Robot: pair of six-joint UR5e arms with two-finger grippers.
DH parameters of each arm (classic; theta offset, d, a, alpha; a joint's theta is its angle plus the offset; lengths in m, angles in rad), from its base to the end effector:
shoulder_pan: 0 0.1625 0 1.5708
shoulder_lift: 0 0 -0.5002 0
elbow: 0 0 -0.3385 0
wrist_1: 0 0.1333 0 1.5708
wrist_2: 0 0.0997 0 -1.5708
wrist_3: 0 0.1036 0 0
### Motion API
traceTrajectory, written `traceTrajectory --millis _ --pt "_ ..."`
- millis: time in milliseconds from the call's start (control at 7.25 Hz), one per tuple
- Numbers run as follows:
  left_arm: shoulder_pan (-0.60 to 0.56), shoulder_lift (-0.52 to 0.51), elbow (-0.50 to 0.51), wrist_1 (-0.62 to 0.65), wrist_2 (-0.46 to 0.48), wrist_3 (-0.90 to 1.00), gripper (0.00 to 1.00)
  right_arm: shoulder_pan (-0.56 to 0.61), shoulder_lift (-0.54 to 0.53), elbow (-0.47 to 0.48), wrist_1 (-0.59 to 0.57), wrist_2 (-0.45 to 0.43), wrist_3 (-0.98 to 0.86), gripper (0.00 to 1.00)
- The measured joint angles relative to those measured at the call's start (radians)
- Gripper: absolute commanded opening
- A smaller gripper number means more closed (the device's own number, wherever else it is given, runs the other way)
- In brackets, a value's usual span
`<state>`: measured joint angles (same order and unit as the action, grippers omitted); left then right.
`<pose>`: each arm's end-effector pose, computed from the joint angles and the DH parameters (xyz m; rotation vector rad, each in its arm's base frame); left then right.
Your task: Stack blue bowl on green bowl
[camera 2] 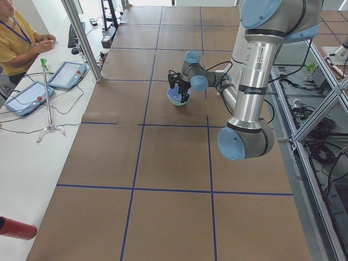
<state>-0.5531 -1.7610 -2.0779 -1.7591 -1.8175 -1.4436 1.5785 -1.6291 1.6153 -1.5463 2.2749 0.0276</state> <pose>0.3644 -0.3519 0.4227 0.0770 0.9103 -0.2868 0.0694 -0.4093 0.7444 0.0032 -0.7042 0.0301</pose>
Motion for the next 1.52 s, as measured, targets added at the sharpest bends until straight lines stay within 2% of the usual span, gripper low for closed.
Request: traceTrajectory --millis 138,414,690,966,1241,1517 --pt "-0.091 0.016 -0.01 0.002 -0.1 0.145 1.0 0.0 0.0 0.0 0.0 0.0 0.0 1.0" --pt "-0.347 0.124 -0.004 0.011 -0.316 0.605 1.0 0.0 0.0 0.0 0.0 0.0 0.0 1.0" --pt "-0.594 0.261 0.05 0.037 -0.386 1.082 1.0 0.0 0.0 0.0 0.0 0.0 0.0 1.0" --pt "-0.809 0.345 0.16 0.074 -0.466 1.453 1.0 0.0 0.0 0.0 0.0 0.0 0.0 1.0" --pt "-0.953 0.392 0.211 0.145 -0.516 1.593 1.0 0.0 0.0 0.0 0.0 0.0 0.0 1.0" --pt "-1.002 0.409 0.221 0.18 -0.519 1.613 1.0 0.0 0.0 0.0 0.0 0.0 0.0 1.0"
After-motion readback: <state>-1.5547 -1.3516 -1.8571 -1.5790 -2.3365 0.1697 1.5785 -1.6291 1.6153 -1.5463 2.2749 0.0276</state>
